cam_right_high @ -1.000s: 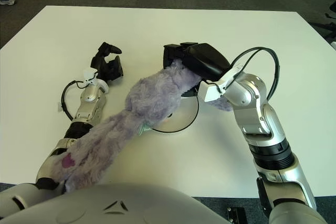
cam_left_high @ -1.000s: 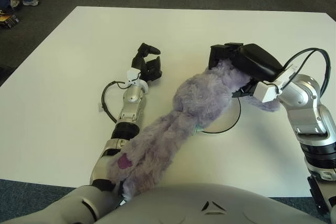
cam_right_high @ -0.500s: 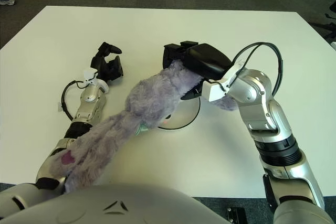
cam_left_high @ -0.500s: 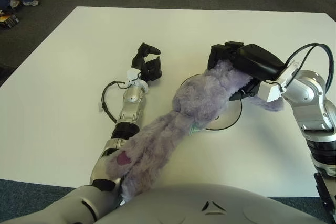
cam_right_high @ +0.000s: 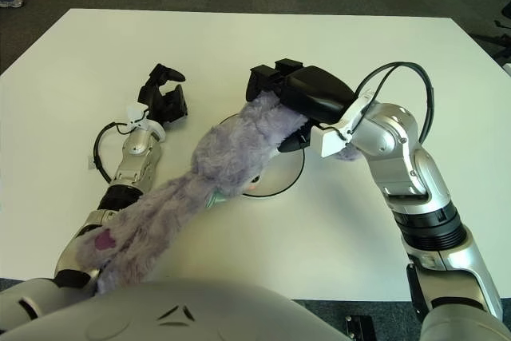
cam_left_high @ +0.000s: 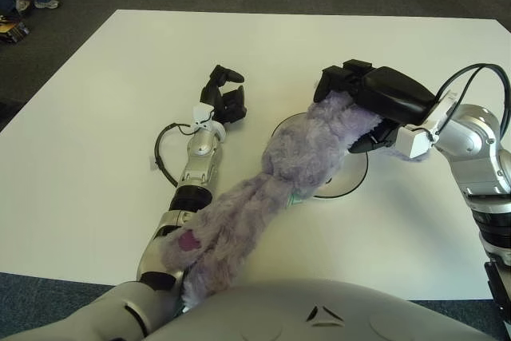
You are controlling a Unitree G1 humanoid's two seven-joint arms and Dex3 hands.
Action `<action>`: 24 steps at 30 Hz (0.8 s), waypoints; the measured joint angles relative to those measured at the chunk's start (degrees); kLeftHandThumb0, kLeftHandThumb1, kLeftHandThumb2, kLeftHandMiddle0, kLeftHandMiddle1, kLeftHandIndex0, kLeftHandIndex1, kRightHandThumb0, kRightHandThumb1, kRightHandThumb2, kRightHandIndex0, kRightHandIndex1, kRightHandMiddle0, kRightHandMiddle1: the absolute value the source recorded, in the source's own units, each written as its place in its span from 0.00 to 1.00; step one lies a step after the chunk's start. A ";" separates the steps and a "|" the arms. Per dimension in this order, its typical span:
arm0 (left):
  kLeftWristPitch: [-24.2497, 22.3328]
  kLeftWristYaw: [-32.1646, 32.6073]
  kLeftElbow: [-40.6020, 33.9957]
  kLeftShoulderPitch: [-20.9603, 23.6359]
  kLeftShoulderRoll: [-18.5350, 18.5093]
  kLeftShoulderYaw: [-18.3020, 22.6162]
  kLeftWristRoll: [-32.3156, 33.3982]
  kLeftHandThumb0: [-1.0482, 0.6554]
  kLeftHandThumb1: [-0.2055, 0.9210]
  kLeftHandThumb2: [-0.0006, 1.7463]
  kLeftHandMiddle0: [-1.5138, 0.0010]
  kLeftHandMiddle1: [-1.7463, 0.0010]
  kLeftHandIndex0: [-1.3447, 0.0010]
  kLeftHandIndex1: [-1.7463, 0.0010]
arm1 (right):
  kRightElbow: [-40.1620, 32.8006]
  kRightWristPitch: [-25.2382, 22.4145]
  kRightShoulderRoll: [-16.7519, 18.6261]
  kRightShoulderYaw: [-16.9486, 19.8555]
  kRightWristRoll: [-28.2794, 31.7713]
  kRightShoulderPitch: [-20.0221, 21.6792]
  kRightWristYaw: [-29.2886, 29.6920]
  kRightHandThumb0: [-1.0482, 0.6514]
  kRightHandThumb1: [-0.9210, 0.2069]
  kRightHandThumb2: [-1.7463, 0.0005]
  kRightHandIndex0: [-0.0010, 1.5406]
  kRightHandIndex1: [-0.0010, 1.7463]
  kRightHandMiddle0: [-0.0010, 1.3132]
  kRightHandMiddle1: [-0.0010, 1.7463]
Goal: Put the doll into the plate.
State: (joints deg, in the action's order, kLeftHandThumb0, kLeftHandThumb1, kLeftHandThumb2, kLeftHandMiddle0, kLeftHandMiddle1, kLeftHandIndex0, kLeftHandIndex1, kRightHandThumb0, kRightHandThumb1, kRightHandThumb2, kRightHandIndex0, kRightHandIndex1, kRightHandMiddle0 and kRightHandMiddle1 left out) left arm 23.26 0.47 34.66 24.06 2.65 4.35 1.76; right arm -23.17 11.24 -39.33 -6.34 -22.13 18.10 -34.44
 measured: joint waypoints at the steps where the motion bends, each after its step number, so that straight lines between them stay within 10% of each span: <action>1: 0.00 -0.01 0.01 0.01 0.00 0.00 0.00 0.38 0.68 0.58 0.24 0.00 0.69 0.00 | 0.10 0.26 0.00 0.02 0.00 0.08 0.01 0.45 0.64 0.32 0.10 0.51 0.00 0.68; 24: 0.86 -0.05 0.78 0.37 0.00 0.01 0.01 0.38 0.68 0.58 0.24 0.00 0.69 0.00 | 0.32 -3.66 -4.26 1.29 1.24 3.79 -6.52 0.33 0.57 0.43 0.08 0.36 0.00 0.46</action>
State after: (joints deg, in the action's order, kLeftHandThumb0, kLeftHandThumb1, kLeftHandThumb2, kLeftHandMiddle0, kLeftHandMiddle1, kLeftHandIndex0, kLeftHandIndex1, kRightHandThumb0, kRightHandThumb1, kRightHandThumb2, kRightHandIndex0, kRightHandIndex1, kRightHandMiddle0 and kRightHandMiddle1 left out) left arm 24.11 0.43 35.44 24.43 2.66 4.35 1.77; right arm -22.84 7.58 -43.59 -5.05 -20.90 21.89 -40.96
